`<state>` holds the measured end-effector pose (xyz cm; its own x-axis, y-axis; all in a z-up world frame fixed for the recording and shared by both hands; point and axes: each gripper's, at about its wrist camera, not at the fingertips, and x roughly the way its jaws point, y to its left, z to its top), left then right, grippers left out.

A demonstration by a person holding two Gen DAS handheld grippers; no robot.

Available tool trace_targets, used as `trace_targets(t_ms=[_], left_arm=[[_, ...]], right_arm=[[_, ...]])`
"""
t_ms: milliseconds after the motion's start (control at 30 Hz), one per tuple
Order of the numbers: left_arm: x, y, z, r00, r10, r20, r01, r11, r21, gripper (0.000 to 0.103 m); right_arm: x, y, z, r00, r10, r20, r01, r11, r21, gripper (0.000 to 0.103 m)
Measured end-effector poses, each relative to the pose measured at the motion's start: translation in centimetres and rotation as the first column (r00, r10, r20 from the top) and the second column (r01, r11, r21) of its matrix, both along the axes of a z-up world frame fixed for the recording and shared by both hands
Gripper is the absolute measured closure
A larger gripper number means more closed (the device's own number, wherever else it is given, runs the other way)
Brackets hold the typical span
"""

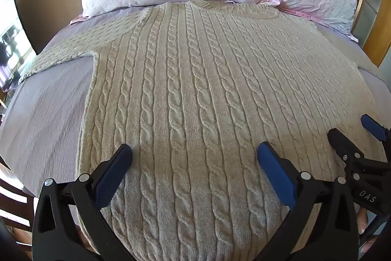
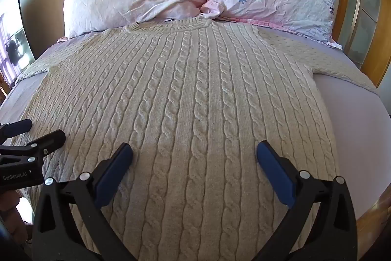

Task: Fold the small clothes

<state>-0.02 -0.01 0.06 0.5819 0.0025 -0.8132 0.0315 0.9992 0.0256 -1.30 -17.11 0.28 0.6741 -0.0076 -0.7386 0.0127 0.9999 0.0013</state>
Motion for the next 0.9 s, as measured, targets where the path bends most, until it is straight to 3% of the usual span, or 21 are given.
trace_targets(t_ms=[900], left_arm=[[0.37,-0.01,0.01,1.000,-0.001,0.001,0.001,1.000,-0.002,0.001]], right_arm=[[0.00,0.00,0.00,1.000,0.000,-0.001,0.000,1.000,0.000,0.002]])
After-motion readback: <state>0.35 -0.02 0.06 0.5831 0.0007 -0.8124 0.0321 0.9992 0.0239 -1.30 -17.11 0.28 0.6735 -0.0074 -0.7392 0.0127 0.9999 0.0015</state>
